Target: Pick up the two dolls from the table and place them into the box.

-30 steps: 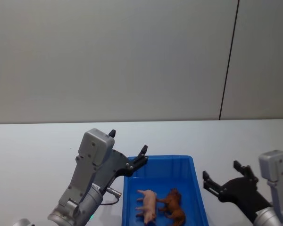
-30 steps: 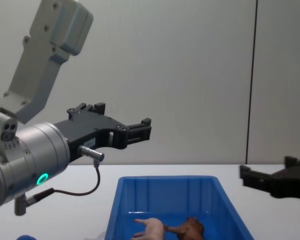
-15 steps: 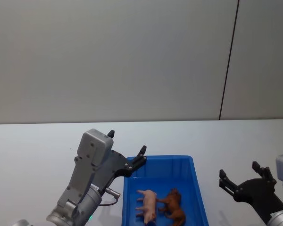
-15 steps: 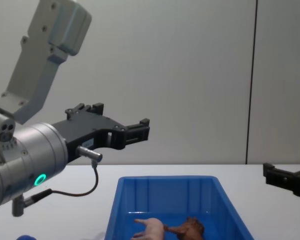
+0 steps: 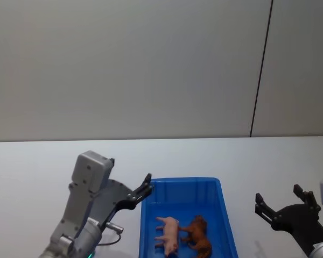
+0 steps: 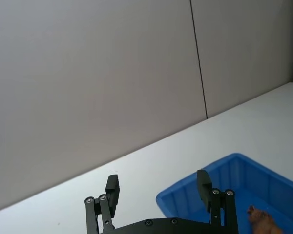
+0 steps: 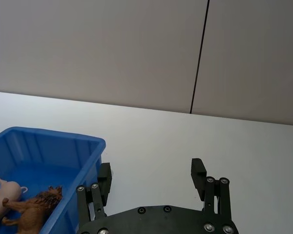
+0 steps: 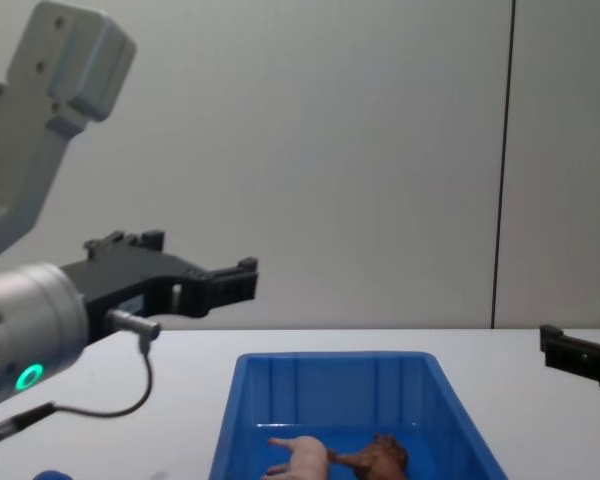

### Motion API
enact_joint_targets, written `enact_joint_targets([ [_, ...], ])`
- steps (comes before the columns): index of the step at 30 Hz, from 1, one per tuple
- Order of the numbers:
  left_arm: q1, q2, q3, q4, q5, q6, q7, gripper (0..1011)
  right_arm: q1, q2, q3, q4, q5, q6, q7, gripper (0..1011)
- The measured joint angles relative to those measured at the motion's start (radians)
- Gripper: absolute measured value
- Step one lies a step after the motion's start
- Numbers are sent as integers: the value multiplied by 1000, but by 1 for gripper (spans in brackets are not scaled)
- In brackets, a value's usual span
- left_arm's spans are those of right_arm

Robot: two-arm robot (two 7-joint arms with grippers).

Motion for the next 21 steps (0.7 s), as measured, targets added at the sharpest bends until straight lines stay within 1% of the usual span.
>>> enact_joint_targets([
  [1,8,7,-4,-8,-9,10,5,1002,0,0,0,0,0,0,0,1001],
  [2,8,7,-4,-8,-9,10,5,1001,-1,0,0,-1,0,0,-1,1001],
  [3,18,17,-8,-18,-24,24,11,1002,-1,0,0,-1,0,0,-2,1001],
  [8,43,41,-19,-39,-62,59,25,1002,-2,1,1,-2,1,0,-4,1001],
  [11,66,63,-29,-51,-92,84,31,1001,-3,1,1,-3,1,0,-6,1001],
  [17,98,94,-43,-58,-130,110,40,1002,-3,2,2,-3,1,0,-8,1001],
  [21,115,107,-48,-59,-146,118,47,1002,-4,2,2,-4,1,0,-8,1001],
])
